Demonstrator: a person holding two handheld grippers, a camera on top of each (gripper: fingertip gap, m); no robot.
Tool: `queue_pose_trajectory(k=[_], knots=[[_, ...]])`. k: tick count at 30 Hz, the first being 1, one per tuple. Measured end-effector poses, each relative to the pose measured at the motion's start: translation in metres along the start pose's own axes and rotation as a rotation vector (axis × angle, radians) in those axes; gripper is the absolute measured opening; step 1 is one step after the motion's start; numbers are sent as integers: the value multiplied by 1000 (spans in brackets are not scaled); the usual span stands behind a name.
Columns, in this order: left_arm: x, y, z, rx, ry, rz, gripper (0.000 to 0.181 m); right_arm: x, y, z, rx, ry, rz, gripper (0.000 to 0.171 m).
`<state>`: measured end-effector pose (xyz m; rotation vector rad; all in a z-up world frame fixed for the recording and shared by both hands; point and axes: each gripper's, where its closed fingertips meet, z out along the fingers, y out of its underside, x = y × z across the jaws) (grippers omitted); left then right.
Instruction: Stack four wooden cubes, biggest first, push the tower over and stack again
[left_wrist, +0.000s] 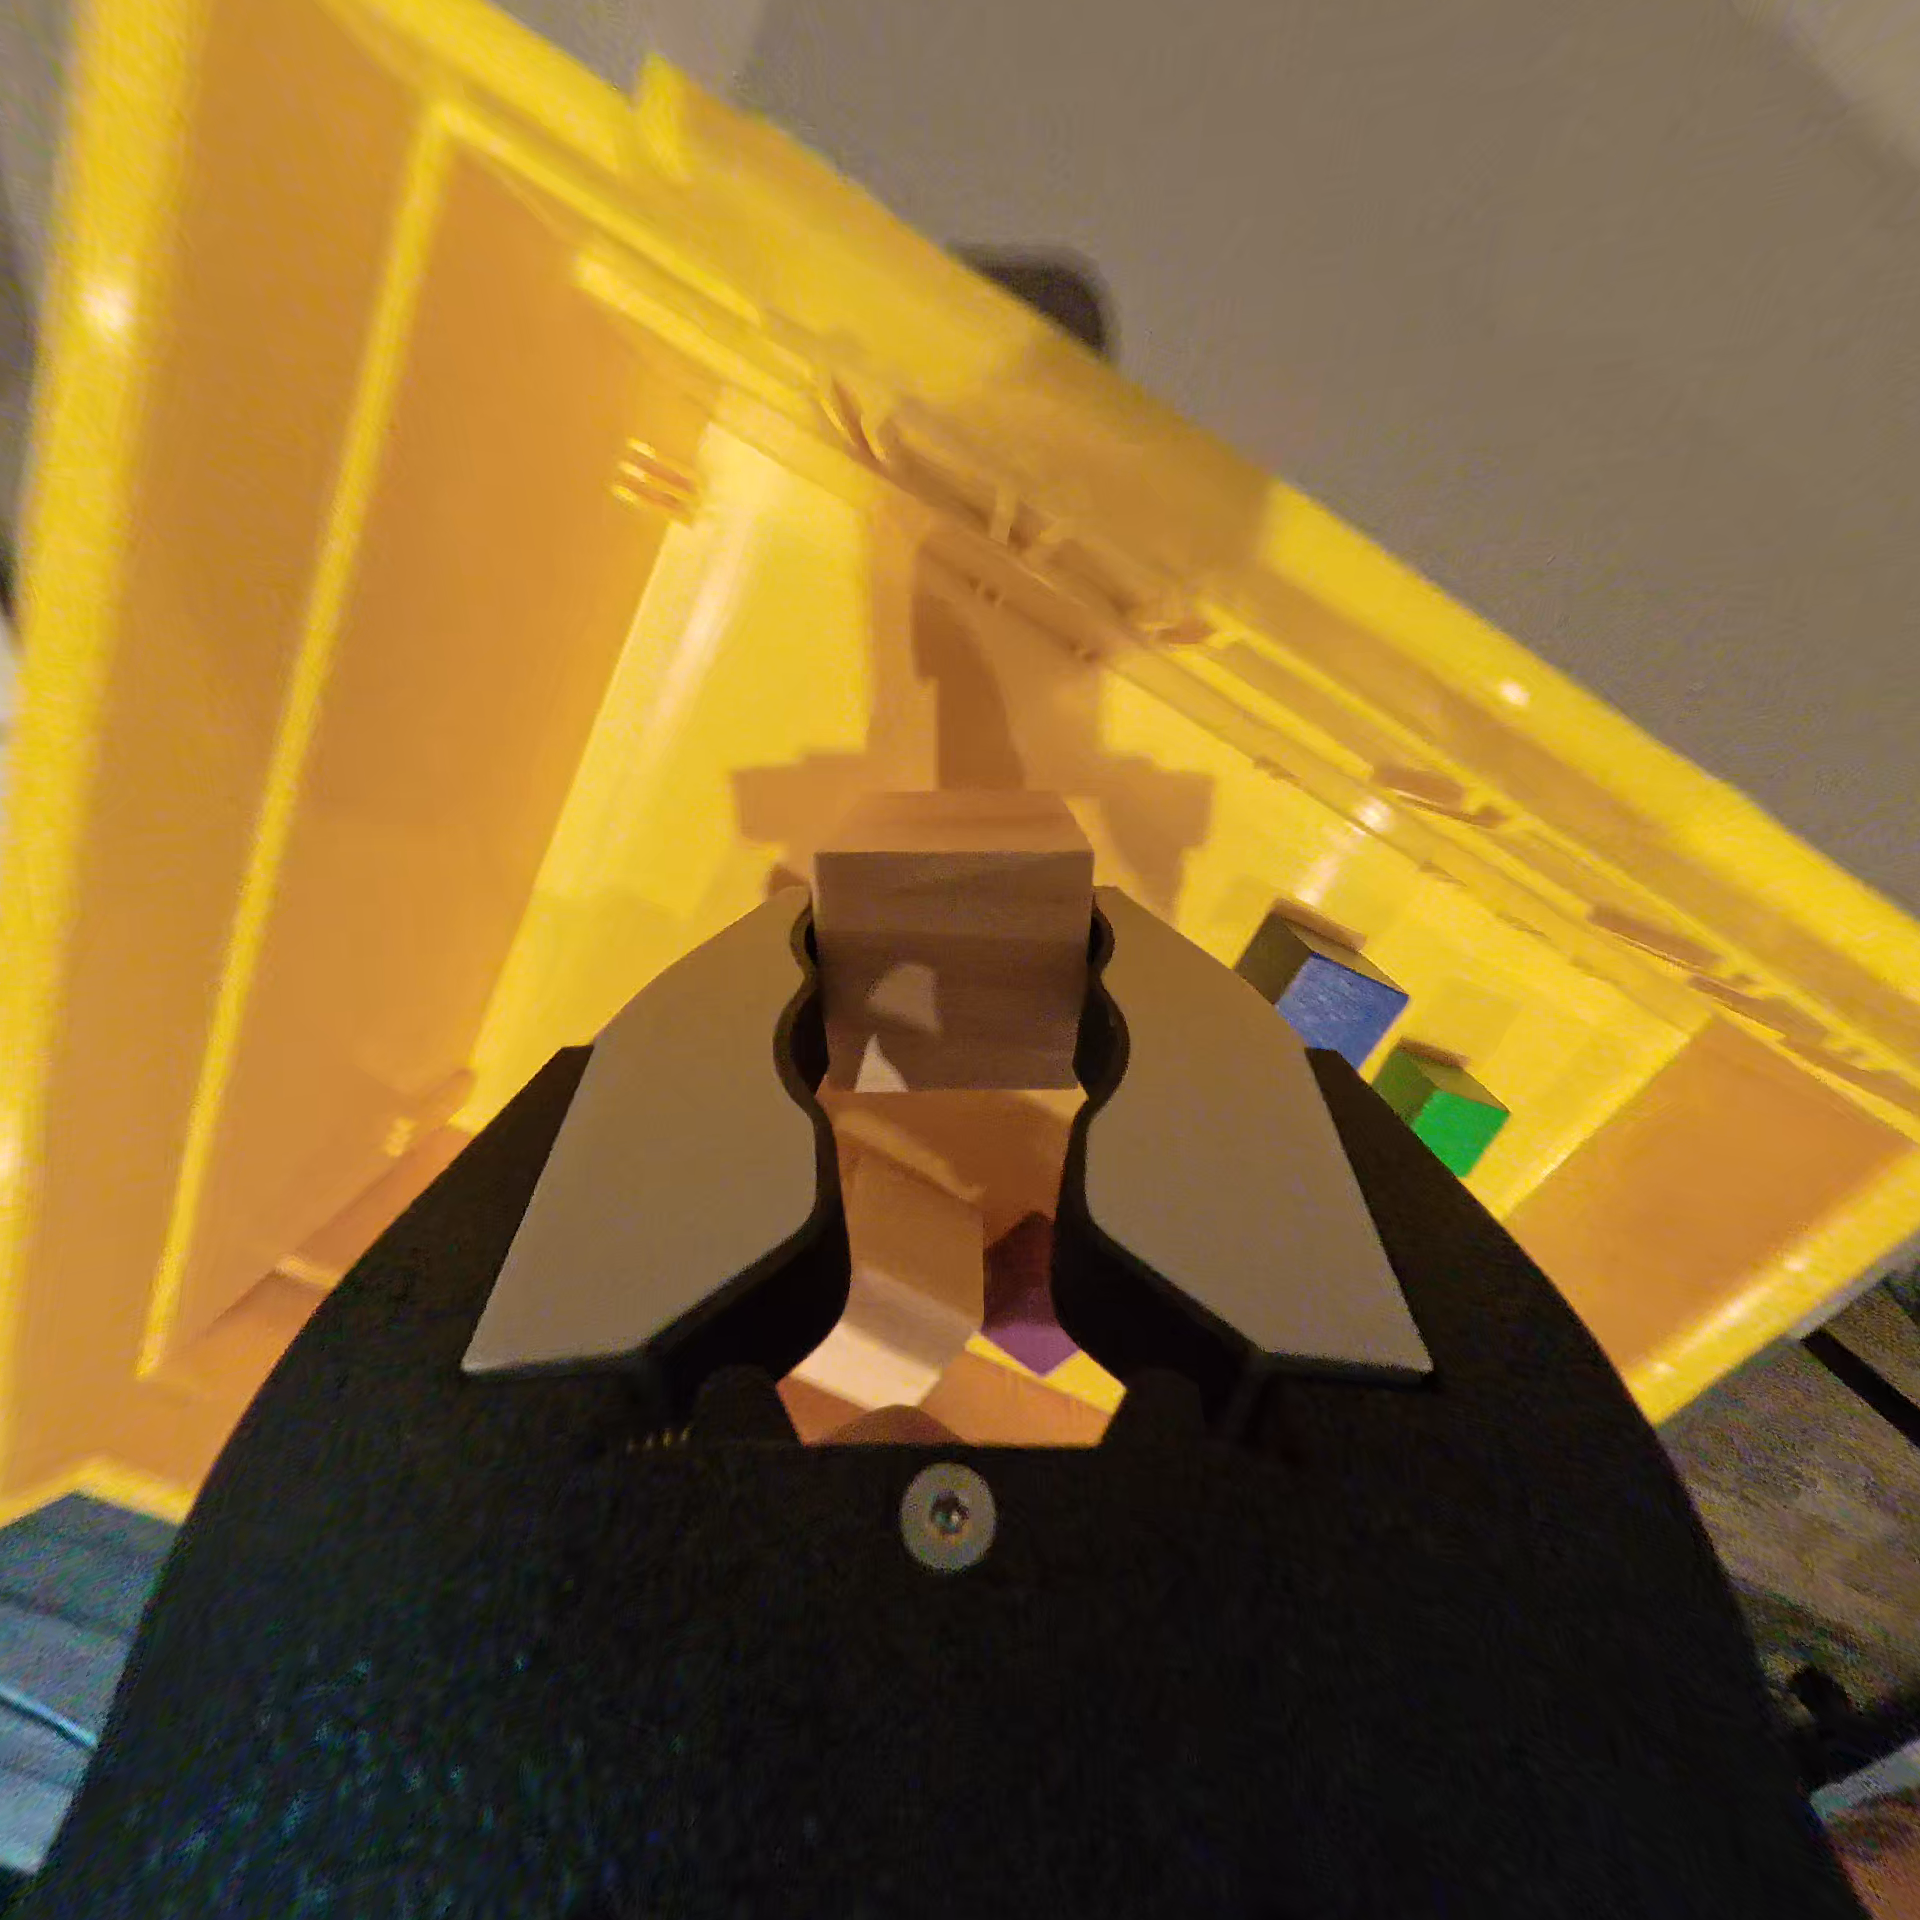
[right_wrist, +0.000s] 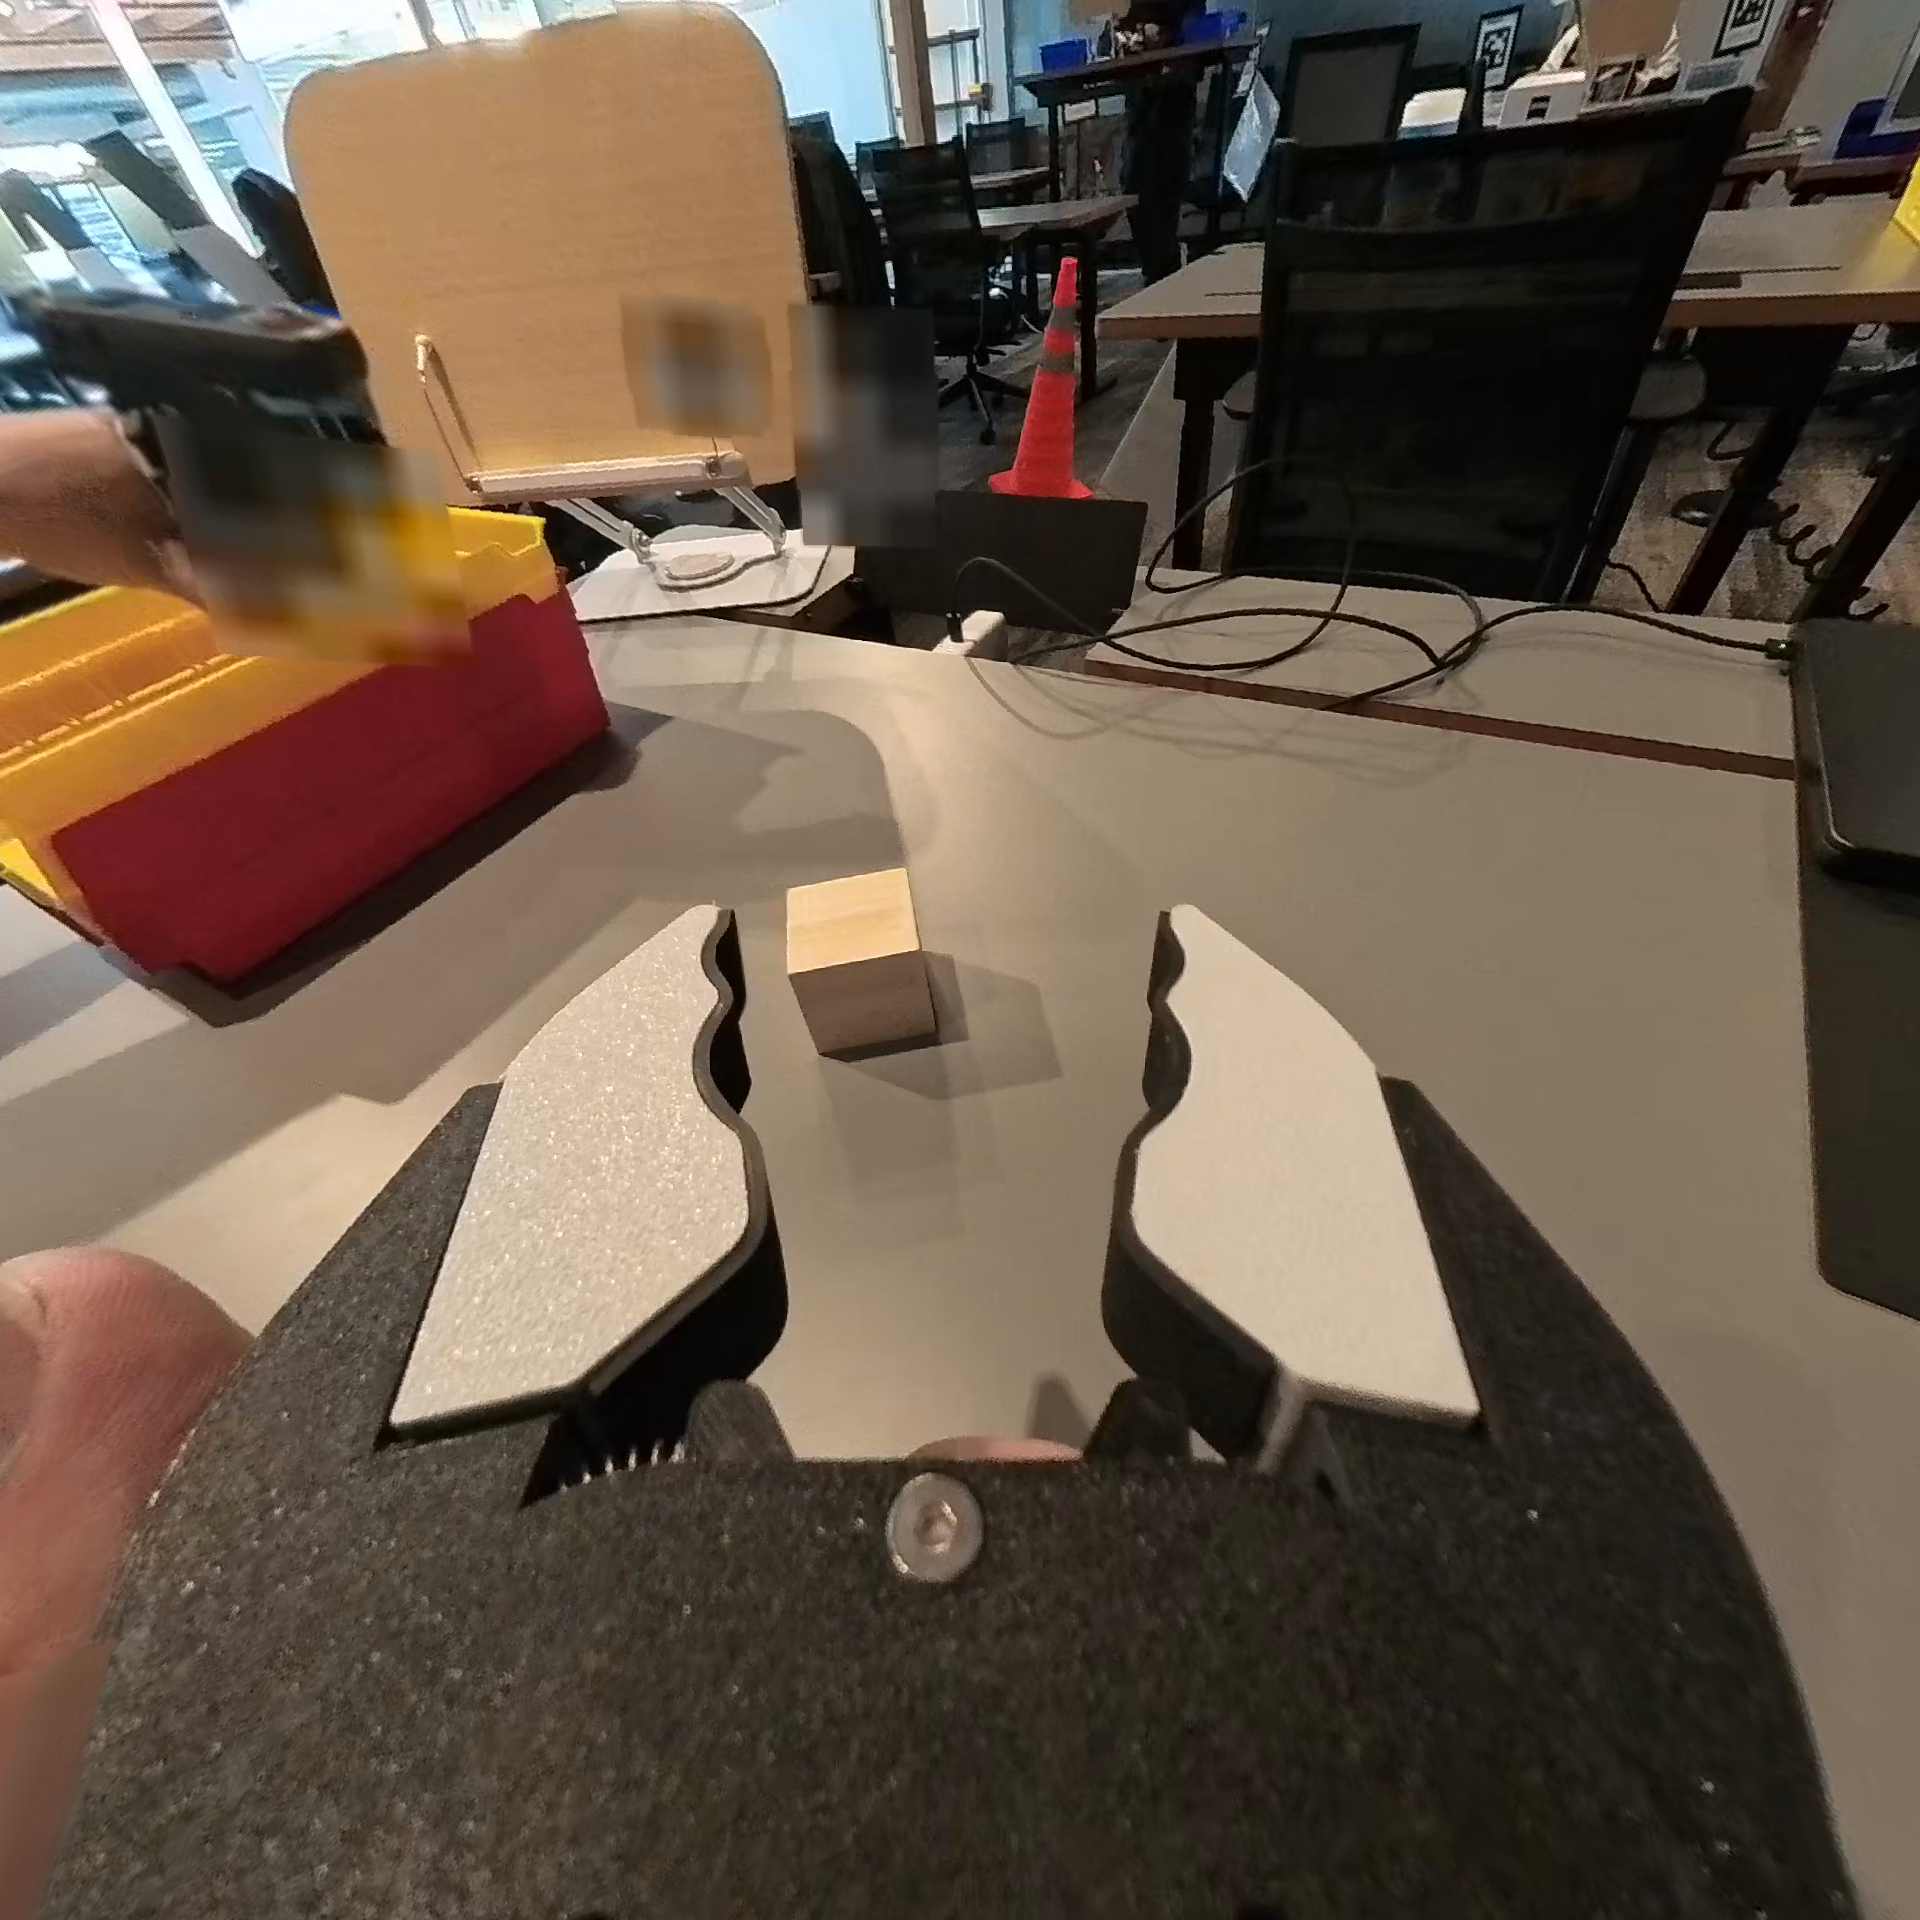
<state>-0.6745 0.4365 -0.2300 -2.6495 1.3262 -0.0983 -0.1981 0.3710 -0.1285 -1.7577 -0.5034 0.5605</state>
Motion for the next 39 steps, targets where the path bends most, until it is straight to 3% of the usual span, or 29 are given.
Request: queue_pose_trajectory(k=[5,8,11,15,21,29,39], knots=[[10,-24,-57,47,-73,19,44,-2,-6,-4,13,-3,-5,74],[37,-58,-89,101,-84,86,44,-3,-10,-7,24,-1,-11,74],[78,-99,-98,140,-74,185,44,-5,-14,-10,32,-1,-18,74],[134,-150,-74,165,-38,300,44,-7,-18,-15,43,1,-27,73],[189,-188,6,108,46,380,44,-4,-26,-23,61,11,-31,73],[207,-183,82,23,103,393,44,1,-27,-26,68,12,-22,72],[211,-181,93,44,154,368,46,1,-23,-22,50,11,-18,73]])
